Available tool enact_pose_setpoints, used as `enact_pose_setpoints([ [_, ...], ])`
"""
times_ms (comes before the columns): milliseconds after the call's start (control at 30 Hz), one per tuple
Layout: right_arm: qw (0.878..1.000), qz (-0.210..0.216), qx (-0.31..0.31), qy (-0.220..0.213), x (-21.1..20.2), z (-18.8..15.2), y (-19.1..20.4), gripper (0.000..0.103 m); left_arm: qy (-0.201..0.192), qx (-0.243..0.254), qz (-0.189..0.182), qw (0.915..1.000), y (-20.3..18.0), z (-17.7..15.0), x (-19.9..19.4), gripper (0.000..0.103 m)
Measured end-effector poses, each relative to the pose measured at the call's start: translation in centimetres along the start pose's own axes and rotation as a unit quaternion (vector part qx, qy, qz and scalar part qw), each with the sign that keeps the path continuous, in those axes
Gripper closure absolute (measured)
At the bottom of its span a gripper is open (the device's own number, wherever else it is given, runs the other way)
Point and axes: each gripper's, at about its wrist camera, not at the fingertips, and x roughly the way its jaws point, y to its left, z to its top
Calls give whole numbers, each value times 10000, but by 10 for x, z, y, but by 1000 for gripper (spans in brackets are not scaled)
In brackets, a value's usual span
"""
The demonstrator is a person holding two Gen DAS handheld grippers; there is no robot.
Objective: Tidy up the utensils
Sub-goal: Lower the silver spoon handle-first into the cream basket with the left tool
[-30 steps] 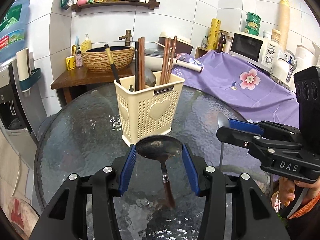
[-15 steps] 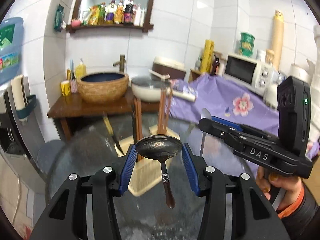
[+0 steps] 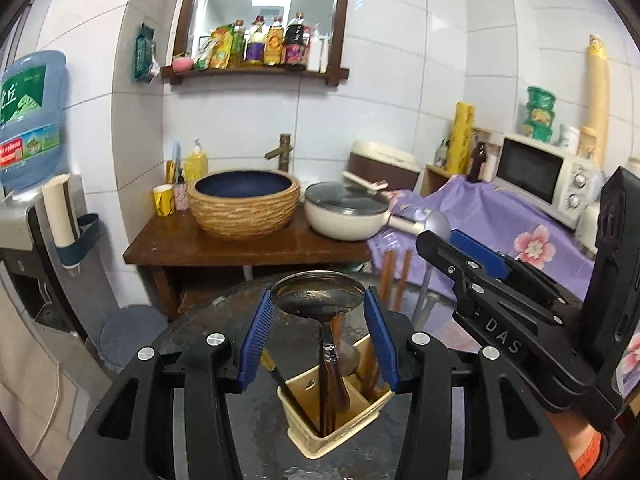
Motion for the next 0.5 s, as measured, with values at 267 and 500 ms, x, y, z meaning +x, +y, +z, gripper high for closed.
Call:
enact_pose_setpoints([
  [267, 9991, -94, -10, 424, 28, -54, -12, 66, 156, 75, 26, 9998, -7, -39, 22, 57],
  [500, 9975, -95, 25, 694, 37, -90, -20, 66, 327, 190, 25, 9993, -14, -63, 36, 57],
])
